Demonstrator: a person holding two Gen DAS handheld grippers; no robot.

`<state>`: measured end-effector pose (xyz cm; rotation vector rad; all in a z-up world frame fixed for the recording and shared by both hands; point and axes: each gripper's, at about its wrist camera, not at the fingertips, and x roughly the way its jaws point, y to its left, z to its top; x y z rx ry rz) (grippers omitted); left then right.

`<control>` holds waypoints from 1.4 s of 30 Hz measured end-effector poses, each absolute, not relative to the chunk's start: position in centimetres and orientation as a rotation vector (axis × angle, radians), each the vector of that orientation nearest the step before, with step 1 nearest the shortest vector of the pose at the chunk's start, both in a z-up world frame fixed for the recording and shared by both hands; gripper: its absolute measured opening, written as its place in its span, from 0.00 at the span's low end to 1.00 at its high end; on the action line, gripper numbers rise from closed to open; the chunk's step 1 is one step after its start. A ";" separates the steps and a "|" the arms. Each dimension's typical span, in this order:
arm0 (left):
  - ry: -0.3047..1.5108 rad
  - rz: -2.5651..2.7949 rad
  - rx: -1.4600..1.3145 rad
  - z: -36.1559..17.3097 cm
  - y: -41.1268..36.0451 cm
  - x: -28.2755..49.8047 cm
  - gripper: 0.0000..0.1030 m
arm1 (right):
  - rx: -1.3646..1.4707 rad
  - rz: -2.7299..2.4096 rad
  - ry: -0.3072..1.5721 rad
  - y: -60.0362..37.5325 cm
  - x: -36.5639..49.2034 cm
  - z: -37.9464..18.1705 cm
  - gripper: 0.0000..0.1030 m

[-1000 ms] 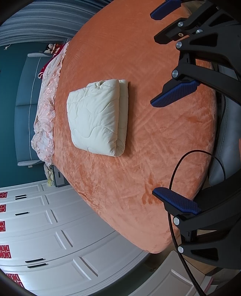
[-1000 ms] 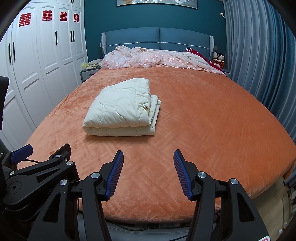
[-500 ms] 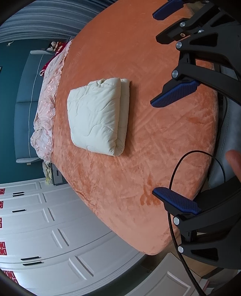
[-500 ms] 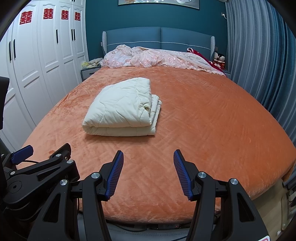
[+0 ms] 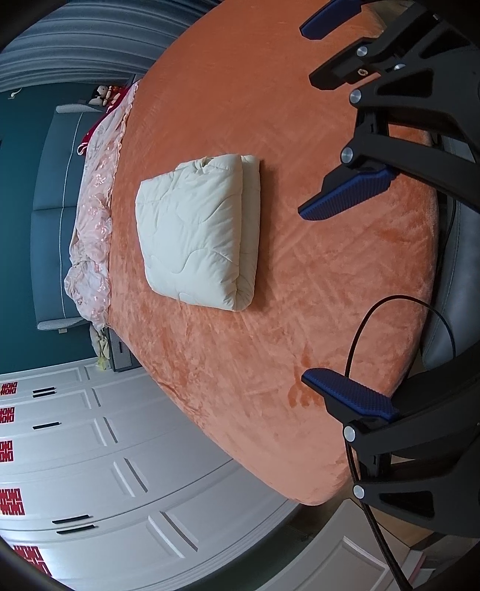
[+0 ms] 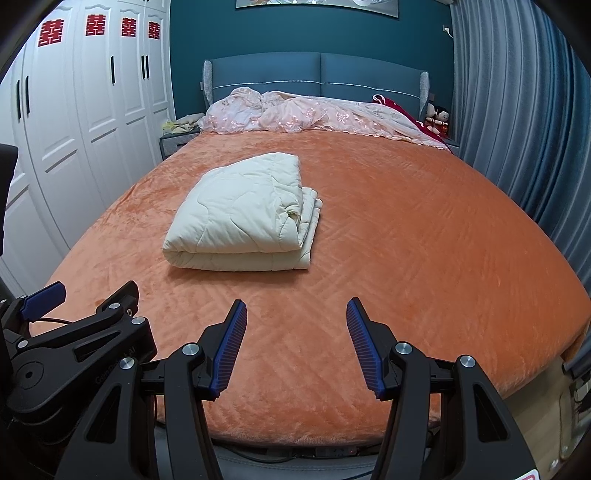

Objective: Fold large clothes

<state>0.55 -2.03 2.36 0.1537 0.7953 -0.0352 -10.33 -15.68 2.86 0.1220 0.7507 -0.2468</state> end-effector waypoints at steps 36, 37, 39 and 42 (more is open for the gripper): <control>0.791 -0.042 0.163 2.1 -2.2 0.3 0.74 | 0.121 -0.255 0.753 -15.8 -10.1 2.8 0.54; 0.792 -0.041 0.163 2.1 -2.2 0.3 0.74 | 0.122 -0.255 0.752 -15.7 -10.0 2.8 0.54; 0.793 -0.042 0.163 2.1 -2.2 0.3 0.74 | 0.119 -0.255 0.752 -15.7 -10.0 2.8 0.54; 0.797 -0.036 0.149 1.9 -2.1 0.4 0.74 | 0.119 -0.260 0.755 -15.6 -9.9 2.9 0.54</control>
